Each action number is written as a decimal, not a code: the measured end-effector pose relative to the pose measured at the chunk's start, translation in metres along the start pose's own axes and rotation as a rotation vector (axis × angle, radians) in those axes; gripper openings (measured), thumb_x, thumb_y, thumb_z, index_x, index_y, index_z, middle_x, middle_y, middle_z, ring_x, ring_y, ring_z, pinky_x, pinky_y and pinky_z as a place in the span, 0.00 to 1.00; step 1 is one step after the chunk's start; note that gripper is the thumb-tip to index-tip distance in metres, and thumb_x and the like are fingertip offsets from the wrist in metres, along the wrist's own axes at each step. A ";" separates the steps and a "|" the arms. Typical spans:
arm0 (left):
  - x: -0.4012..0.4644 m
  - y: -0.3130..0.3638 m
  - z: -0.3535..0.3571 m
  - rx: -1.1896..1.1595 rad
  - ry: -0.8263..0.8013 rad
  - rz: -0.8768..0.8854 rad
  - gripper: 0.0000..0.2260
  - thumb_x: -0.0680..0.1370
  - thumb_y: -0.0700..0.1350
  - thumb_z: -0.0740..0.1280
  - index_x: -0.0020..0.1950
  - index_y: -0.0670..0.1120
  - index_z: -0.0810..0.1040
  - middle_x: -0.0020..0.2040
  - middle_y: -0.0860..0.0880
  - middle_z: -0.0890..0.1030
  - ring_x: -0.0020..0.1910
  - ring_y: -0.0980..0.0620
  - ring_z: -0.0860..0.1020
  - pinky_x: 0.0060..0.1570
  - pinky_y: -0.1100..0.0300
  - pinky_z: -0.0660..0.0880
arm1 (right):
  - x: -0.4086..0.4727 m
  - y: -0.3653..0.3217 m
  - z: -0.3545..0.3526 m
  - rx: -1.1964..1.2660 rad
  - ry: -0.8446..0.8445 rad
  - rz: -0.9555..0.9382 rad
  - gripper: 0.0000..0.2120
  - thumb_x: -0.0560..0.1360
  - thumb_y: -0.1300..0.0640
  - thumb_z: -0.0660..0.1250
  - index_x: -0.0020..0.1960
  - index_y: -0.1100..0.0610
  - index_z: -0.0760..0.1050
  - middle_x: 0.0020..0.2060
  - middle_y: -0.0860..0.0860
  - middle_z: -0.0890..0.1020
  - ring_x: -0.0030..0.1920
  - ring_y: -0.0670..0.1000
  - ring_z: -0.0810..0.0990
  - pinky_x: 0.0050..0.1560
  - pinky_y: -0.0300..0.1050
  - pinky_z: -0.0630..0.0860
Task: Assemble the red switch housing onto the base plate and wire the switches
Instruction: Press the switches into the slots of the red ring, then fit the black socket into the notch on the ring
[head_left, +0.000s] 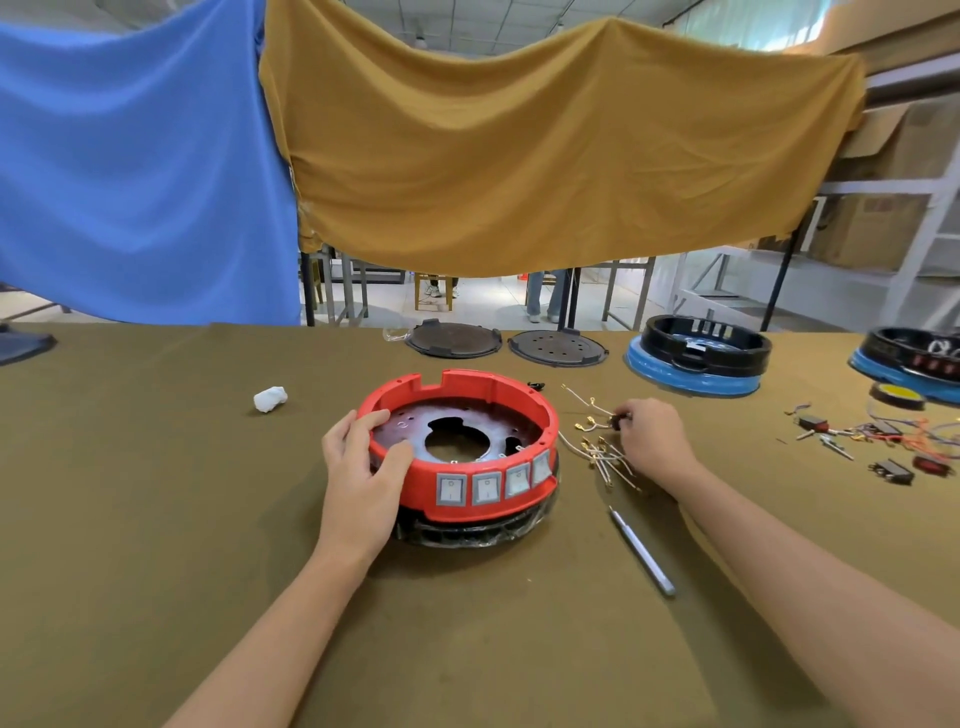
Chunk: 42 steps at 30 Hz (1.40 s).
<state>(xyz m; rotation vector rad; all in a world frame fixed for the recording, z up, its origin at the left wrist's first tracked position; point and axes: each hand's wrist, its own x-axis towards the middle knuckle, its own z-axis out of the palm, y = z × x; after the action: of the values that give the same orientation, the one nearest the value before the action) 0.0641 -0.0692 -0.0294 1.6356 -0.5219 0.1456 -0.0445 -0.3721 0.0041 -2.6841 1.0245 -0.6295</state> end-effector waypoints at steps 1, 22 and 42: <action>0.000 0.002 0.000 -0.008 -0.002 0.005 0.14 0.80 0.40 0.65 0.61 0.57 0.75 0.68 0.56 0.62 0.55 0.84 0.63 0.51 0.79 0.61 | -0.003 -0.001 -0.002 0.075 0.064 -0.018 0.13 0.82 0.64 0.58 0.61 0.61 0.79 0.54 0.56 0.81 0.55 0.56 0.78 0.60 0.52 0.75; -0.002 0.027 -0.021 -0.076 -0.008 -0.142 0.11 0.78 0.38 0.62 0.56 0.51 0.76 0.62 0.46 0.72 0.55 0.56 0.77 0.49 0.61 0.74 | -0.052 -0.088 -0.046 1.391 -0.381 0.132 0.08 0.79 0.63 0.67 0.57 0.64 0.78 0.54 0.60 0.82 0.54 0.54 0.83 0.51 0.42 0.82; 0.127 0.027 0.037 0.735 -0.568 0.060 0.14 0.84 0.47 0.54 0.67 0.50 0.72 0.64 0.49 0.77 0.62 0.48 0.75 0.59 0.56 0.70 | 0.040 -0.131 0.014 1.317 -0.431 -0.075 0.12 0.73 0.72 0.70 0.50 0.59 0.83 0.50 0.59 0.85 0.49 0.52 0.85 0.52 0.42 0.81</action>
<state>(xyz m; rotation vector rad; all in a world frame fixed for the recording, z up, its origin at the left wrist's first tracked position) 0.1576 -0.1378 0.0395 2.3963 -1.0341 -0.1071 0.0653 -0.3017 0.0478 -1.5469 0.1921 -0.4412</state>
